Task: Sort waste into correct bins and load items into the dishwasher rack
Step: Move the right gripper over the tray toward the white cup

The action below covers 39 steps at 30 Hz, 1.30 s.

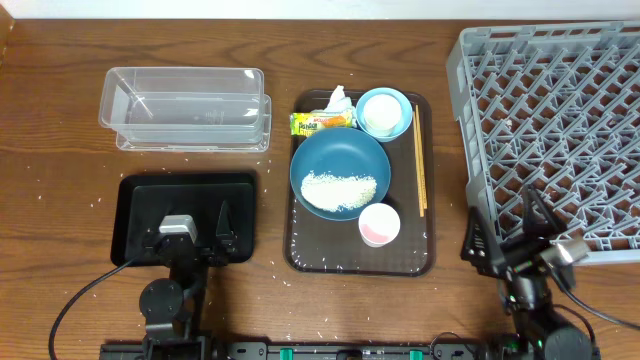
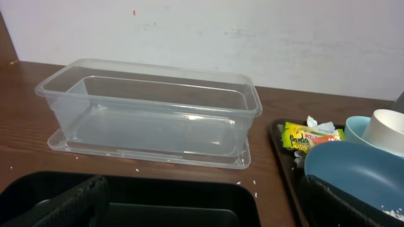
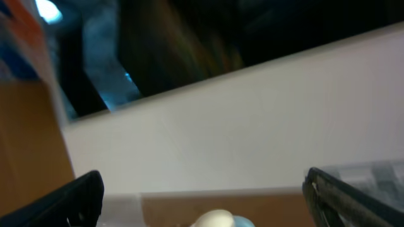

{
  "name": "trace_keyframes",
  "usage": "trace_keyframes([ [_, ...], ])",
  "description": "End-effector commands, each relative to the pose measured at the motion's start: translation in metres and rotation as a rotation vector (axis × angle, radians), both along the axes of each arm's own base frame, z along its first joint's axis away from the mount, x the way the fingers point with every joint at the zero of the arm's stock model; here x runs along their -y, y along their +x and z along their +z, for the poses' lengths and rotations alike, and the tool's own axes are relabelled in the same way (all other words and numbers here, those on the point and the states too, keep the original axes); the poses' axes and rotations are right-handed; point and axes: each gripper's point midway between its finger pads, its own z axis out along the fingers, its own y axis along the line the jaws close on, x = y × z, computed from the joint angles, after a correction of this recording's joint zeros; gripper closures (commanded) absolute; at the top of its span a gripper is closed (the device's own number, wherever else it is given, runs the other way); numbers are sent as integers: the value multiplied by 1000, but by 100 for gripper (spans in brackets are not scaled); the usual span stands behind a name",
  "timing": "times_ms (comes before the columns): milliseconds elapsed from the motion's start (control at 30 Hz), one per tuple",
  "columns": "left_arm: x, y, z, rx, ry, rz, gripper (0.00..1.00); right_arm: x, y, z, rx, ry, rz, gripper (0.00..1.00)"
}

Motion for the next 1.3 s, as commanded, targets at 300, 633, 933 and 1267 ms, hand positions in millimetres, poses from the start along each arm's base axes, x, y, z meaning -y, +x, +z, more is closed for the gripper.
trace_keyframes([
  [300, 0, 0, -16, -39, 11, -2, 2, -14, 20, 40, -97, -127, 46, 1],
  [633, 0, 0, -16, -39, 11, -2, 2, -51, 118, 17, -658, -372, 222, 1],
  [933, 0, 0, -16, -39, 11, -2, 2, -71, 163, -65, -1198, -684, 161, 1],
  [1267, 0, 0, -16, -39, 11, -2, 2, -91, 159, -118, -1367, -687, 301, 9],
])
